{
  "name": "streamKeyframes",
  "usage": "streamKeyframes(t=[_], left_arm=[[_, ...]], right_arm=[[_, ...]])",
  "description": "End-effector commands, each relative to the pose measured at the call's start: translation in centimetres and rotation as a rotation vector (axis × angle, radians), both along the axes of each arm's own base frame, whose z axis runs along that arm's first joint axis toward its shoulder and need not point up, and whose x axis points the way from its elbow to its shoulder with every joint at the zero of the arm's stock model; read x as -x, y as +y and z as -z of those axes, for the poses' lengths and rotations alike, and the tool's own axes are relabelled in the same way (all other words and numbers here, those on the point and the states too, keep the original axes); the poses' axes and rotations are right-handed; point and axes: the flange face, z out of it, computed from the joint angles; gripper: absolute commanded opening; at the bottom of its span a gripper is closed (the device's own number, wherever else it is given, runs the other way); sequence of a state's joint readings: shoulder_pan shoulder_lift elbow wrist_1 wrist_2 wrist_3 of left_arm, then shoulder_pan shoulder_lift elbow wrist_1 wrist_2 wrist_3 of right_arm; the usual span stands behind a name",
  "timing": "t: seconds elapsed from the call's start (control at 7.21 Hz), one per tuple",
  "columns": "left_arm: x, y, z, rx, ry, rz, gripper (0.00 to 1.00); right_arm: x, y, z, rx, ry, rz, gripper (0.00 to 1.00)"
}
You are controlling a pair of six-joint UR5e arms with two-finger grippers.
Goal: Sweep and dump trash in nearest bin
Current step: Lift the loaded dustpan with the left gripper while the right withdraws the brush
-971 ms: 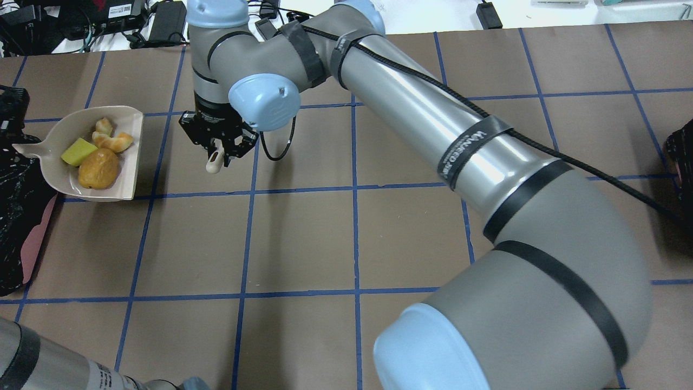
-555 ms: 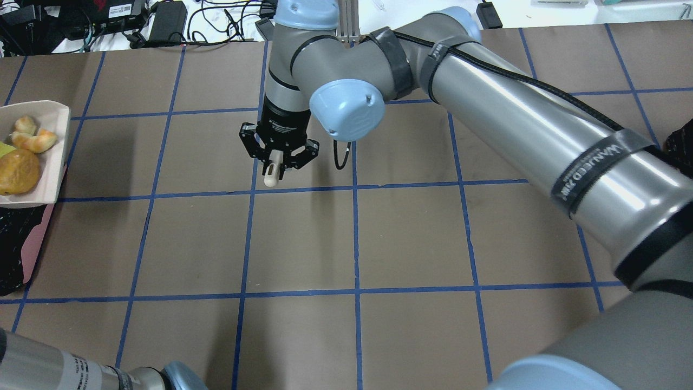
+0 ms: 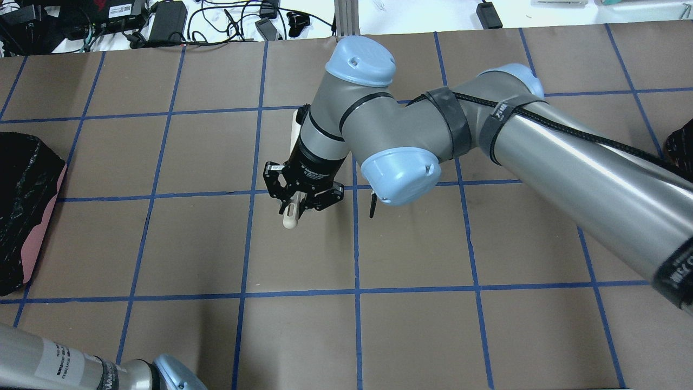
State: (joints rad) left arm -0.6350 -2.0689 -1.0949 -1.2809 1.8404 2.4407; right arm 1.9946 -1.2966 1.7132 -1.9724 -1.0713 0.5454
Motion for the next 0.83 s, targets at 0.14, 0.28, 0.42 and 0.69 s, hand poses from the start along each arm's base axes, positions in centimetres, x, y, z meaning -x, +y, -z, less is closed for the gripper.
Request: streamKeyframes(t=[0.14, 0.28, 0.42, 0.69], left_arm=[[-2.7, 0.4, -0.5, -0.104, -0.240, 0.042, 0.00], [-3.0, 0.3, -0.4, -0.114, -0.295, 0.110, 0.00], [-3.0, 0.4, 1.1, -0.103, -0.341, 0.111, 0.00], [-1.0, 0.1, 1.9, -0.073, -0.513, 0.219, 0.00]], right_arm=[[3.6, 6.1, 3.7, 0.000, 0.011, 0.017, 0.00], [4.9, 6.9, 4.8, -0.025, 0.014, 0.037, 0.00], [5.6, 7.4, 5.4, -0.041, 0.019, 0.047, 0.00], [6.7, 10.0, 6.3, -0.060, 0.026, 0.035, 0.00]])
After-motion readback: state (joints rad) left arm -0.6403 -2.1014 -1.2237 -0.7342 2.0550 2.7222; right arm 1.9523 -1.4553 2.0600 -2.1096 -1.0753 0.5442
